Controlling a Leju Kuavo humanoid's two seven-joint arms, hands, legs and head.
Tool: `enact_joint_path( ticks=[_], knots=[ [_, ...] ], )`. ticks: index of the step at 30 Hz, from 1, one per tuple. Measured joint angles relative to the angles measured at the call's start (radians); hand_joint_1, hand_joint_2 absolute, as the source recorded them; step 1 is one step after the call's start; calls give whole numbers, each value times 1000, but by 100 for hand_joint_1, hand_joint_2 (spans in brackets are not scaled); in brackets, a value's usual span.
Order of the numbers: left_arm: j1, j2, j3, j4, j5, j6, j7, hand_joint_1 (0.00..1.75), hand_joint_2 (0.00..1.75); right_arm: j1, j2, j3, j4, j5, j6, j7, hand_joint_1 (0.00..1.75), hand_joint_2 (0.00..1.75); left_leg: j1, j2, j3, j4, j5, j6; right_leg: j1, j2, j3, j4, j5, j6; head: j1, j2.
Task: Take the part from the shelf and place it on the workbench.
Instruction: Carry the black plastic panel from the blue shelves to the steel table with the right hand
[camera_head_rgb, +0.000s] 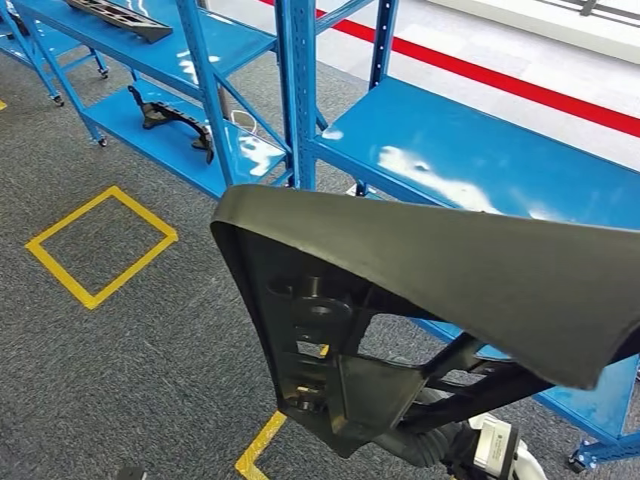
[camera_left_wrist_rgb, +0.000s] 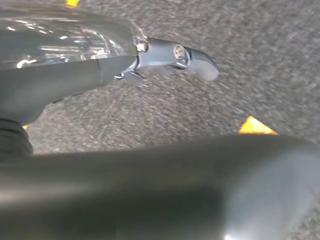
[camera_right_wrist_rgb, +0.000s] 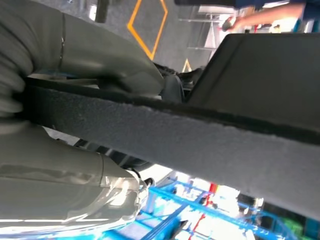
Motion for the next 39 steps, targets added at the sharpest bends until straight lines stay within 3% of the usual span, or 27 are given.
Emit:
enact_joint_path(
  ticks=[2,3,4,5,7,8,9,11,13,15,18,19,20,22,24,26,28,29,31,32,34,35,36,39],
  knots=[
    [-5,-3,0,0,0,-2,-1,0,0,0,2,2,-2,-1,0,1,175,175,2,-21,1,-2,1,8,1,57,-59,119,-61,-3,1,0],
    [-6,-4,0,0,0,-2,-1,0,0,1,2,2,-2,-2,0,1,175,175,1,-33,2,-2,1,10,2,67,-93,182,-83,-4,1,0],
    [-6,-5,0,0,0,-3,-1,0,0,2,3,3,-2,-3,1,2,175,175,0,-45,3,-2,0,11,4,72,-118,222,-86,-4,1,0],
    [-5,-7,0,0,0,-3,-1,0,0,2,3,4,-2,-5,1,2,175,175,-1,-57,5,-1,-1,11,5,74,-127,226,-69,-5,1,0],
    [-4,-10,0,0,0,-4,-2,0,0,-1,6,5,-2,-9,2,3,175,175,-1,-82,10,1,-4,10,5,84,-95,127,13,-8,1,0],
    [-4,-11,0,0,1,-4,-3,0,0,-3,7,6,-2,-11,2,3,175,175,-2,-93,10,5,-6,7,4,103,-73,64,48,-9,1,0],
    [-5,-13,0,0,2,-4,-4,0,0,-6,8,6,-2,-12,2,4,175,175,-2,-104,7,9,-9,4,3,121,-56,15,70,-11,1,0],
    [-4,-14,0,0,3,-4,-4,0,0,-9,11,7,-2,-15,3,4,175,175,0,-121,-2,16,-10,-4,3,142,-46,-21,75,-16,1,0],
    [-1,-14,0,0,4,-4,-4,0,0,-11,16,8,-2,-16,6,5,175,175,2,-134,-5,18,-12,-10,2,127,-42,-25,74,-23,1,0],
    [0,-15,0,0,5,-4,-5,0,0,-16,22,8,-2,-16,10,5,175,175,1,-109,-19,51,-33,-20,-2,106,-34,-29,73,-32,0,0],
    [-4,-17,0,0,8,-4,-5,0,0,-17,26,8,-2,-16,15,6,175,175,8,-51,-108,224,-109,-38,-4,66,-26,-29,65,-40,-2,0],
    [-4,-17,0,0,8,-4,-5,0,0,-17,26,9,-2,-16,17,6,175,175,12,-45,-135,272,-121,-42,-4,53,-24,-29,62,-40,-2,0],
    [-1,-17,0,0,8,-4,-5,0,0,-18,27,9,-2,-17,18,6,175,175,15,-42,-145,287,-114,-45,-4,41,-21,-29,59,-39,-2,0],
    [2,-17,0,0,8,-4,-6,0,0,-20,28,10,-1,-17,20,7,175,175,19,-28,-109,204,-51,-46,-5,19,-10,-29,51,-35,-2,0],
    [0,-17,0,0,8,-5,-9,0,0,-24,28,10,-2,-19,20,7,175,175,12,12,-51,82,1,-39,-2,-2,1,-30,42,-26,-2,0],
    [-1,-17,0,0,7,-6,-12,0,0,-28,29,11,-2,-21,20,8,175,175,2,38,-33,35,5,-28,2,-19,6,-32,35,-15,-1,0],
    [2,-17,0,0,7,-7,-14,0,0,-30,30,11,-2,-22,20,9,175,175,0,25,-34,29,4,-15,2,-35,13,-38,31,-4,-1,0],
    [5,-17,0,0,7,-7,-15,0,0,-31,30,12,-2,-22,20,9,175,175,1,16,-30,24,5,-8,0,-26,17,-35,24,0,-1,0],
    [5,-17,0,0,7,-7,-16,0,0,-33,31,13,-2,-22,20,10,175,175,5,0,-22,15,7,5,-1,19,-2,21,-16,3,0,0],
    [3,-17,0,0,8,-7,-16,0,0,-33,30,13,-1,-23,20,10,175,175,3,-9,-20,15,6,9,0,47,-32,81,-45,1,0,0],
    [1,-18,0,0,8,-7,-15,0,0,-30,30,15,2,-24,21,10,175,175,0,-29,-18,15,3,15,3,70,-104,205,-88,-4,0,0],
    [2,-18,0,0,8,-7,-15,0,0,-29,30,16,3,-25,21,11,175,175,-2,-40,-16,15,2,17,5,72,-124,229,-82,-5,0,0],
    [3,-18,0,0,8,-7,-15,0,0,-28,30,17,4,-26,21,11,175,175,-4,-51,-13,15,1,17,7,74,-126,214,-55,-8,0,0],
    [3,-19,0,0,8,-7,-15,0,0,-28,30,18,4,-29,22,11,175,175,-6,-83,-5,19,-6,13,9,107,-66,38,61,-17,0,0]
  ],
)
